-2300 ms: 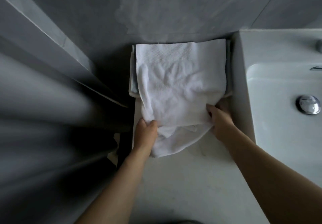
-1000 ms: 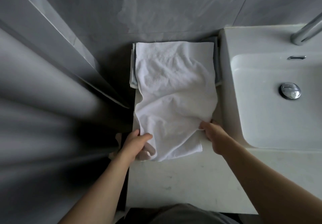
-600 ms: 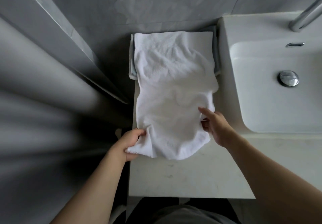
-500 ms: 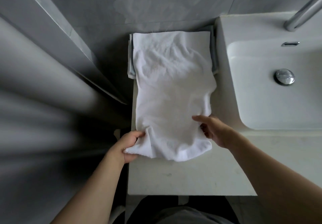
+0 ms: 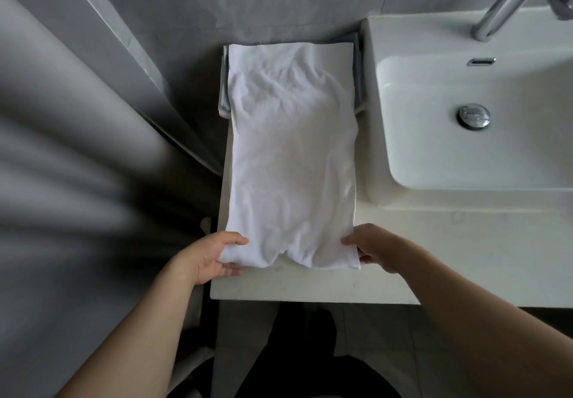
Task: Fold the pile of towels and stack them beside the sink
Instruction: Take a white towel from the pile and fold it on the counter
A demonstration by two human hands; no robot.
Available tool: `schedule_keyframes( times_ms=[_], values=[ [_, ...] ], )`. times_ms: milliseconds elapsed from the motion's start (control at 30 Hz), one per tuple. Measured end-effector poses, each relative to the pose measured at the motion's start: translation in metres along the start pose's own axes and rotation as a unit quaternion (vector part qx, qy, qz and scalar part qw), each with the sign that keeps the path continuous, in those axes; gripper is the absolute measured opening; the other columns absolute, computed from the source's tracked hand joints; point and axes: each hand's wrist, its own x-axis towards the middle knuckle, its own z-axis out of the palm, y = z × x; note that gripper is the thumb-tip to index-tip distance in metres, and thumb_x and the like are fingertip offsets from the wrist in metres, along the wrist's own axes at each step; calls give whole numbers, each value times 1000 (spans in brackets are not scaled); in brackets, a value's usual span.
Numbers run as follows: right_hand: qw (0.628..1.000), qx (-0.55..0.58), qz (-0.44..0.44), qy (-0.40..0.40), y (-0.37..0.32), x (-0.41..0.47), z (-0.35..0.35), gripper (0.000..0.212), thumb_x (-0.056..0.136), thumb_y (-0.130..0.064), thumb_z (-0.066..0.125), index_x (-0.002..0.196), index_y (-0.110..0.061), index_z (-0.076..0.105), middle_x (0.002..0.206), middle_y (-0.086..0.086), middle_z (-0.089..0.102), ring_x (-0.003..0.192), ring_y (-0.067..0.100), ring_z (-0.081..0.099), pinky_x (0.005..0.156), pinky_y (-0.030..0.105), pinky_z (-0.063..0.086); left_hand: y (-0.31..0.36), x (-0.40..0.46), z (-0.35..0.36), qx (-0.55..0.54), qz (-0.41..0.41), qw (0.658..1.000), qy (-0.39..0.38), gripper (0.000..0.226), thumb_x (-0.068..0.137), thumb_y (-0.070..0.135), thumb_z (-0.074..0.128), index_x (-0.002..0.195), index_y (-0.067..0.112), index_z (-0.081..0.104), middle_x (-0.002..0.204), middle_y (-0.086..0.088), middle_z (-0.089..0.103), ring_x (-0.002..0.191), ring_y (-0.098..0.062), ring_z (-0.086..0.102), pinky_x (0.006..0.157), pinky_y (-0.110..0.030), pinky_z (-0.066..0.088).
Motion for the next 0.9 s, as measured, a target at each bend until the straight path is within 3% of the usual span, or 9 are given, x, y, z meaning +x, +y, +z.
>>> schedule_keyframes(
  times_ms=[100, 233, 300, 367, 567, 633, 733, 833, 900],
  values=[
    [998, 13, -35, 42, 10, -8, 3, 27, 100, -21, 45, 124, -10, 52, 114, 9, 60, 104, 27, 58, 89, 40, 54, -12, -6, 10, 57, 0, 998, 32, 37, 87, 9, 71, 122, 4, 60, 117, -17, 68, 105, -35, 67, 81, -44, 59],
    [985, 109, -56, 125, 14, -22, 5, 18, 102, -22, 39, 112, -11, 49, 97, 8, 54, 70, 23, 58, 49, 33, 57, -24, -15, 11, -7, 23, 999, 27, 23, 93, 10, 64, 115, 4, 59, 91, -16, 76, 77, -31, 74, 59, -36, 60],
    [977, 148, -44, 145, 18, -28, 2, 18, 101, -23, 44, 108, -8, 51, 90, 10, 51, 54, 20, 48, 43, 29, 54, -28, -20, 5, -42, 32, 998, 20, 17, 94, 11, 62, 109, 3, 60, 75, -12, 74, 62, -23, 72, 52, -32, 58],
    [980, 125, -36, 152, 23, -35, -2, 19, 99, -23, 48, 105, -7, 55, 89, 11, 50, 53, 19, 43, 42, 25, 49, -33, -23, -3, -43, 35, 998, 25, 15, 94, 12, 61, 106, 3, 61, 68, -9, 71, 56, -18, 68, 50, -29, 56],
    [981, -32, -41, 189, 39, -38, 0, 8, 93, -11, 48, 94, -4, 51, 81, 10, 50, 52, 22, 47, 44, 26, 43, -54, -16, -9, 38, -4, 997, 66, 18, 96, 18, 60, 111, 8, 58, 75, -9, 76, 58, -19, 71, 56, -31, 57],
    [980, -94, -18, 175, 42, -40, 7, 5, 87, -6, 48, 90, -3, 51, 77, 14, 55, 50, 24, 49, 47, 25, 39, -58, -7, -2, 70, -21, 990, 125, 21, 98, 18, 53, 116, 8, 56, 83, -11, 76, 62, -21, 70, 58, -31, 55],
    [961, -223, -6, 163, 42, -45, 13, 7, 82, -7, 50, 82, -1, 53, 79, 14, 59, 64, 25, 52, 51, 25, 35, -55, -2, 7, 188, -8, 945, 266, 39, 93, 16, 45, 131, 9, 50, 112, -15, 62, 94, -31, 64, 74, -40, 56],
    [945, -267, -39, 184, 32, -46, 18, 27, 87, -16, 50, 108, 0, 54, 102, 15, 59, 90, 30, 56, 68, 28, 39, -42, -10, 18, 303, 61, 897, 315, 50, 85, 21, 46, 135, 14, 44, 130, -12, 52, 114, -38, 54, 95, -52, 49],
    [941, -268, -72, 193, 16, -49, 21, 39, 90, -20, 49, 125, -2, 50, 120, 17, 57, 107, 33, 55, 81, 31, 42, -29, -17, 29, 326, 113, 888, 305, 51, 87, 25, 46, 137, 16, 42, 138, -8, 45, 119, -35, 51, 97, -51, 47]
  ],
)
